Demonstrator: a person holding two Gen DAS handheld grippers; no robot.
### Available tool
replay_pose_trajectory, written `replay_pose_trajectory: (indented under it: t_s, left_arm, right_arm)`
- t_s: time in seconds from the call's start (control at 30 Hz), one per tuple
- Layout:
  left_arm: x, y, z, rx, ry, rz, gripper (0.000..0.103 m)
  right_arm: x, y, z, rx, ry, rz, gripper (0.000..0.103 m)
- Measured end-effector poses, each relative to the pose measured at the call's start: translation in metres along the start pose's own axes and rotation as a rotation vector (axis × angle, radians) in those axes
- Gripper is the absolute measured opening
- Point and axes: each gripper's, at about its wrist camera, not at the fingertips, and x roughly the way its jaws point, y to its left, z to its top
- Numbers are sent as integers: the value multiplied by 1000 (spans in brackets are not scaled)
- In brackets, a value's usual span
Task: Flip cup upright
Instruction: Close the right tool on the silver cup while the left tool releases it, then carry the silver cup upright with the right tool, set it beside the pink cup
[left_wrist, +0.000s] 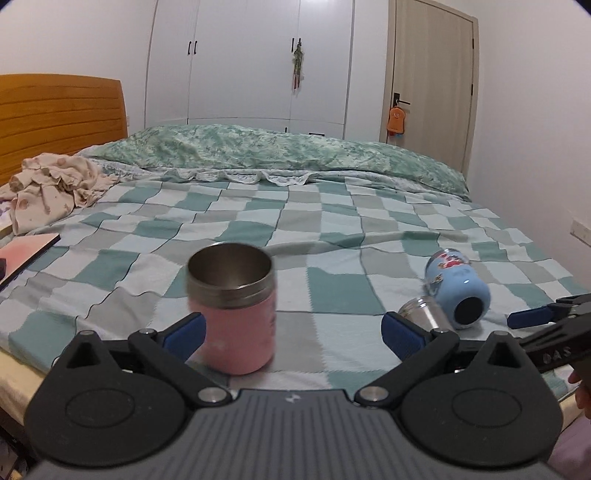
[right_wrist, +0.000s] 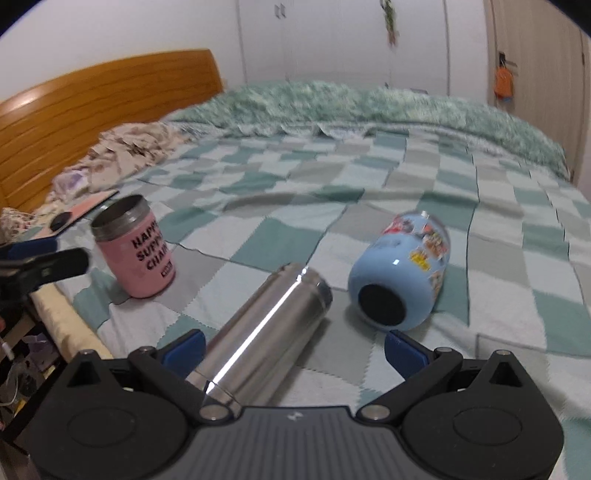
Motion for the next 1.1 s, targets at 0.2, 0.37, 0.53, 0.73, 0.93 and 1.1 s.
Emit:
replay_pose_trajectory:
  t_s: [0.2, 0.37, 0.53, 0.73, 0.93, 1.1]
  left_arm:
    - [9, 25, -12, -10, 8, 5, 103]
    - [21, 38, -18, -11, 15, 4, 103]
    - [29, 44, -22, -18, 20, -7, 103]
    - [33, 47, -24, -28, 19, -24, 103]
    - [33, 47, -25, -30, 18, -25, 103]
    - [28, 51, -27, -37, 13, -18, 103]
  right_arm:
    - [35, 10, 3, 79, 79, -42, 103]
    - [61, 8, 11, 172, 138, -38, 103]
    - [84, 5, 18, 260, 192, -17, 96]
    - [104, 1, 19, 372, 258, 8, 75]
    - [97, -3, 17, 396, 227, 12, 66]
    - [80, -6, 9, 404, 144, 42, 66]
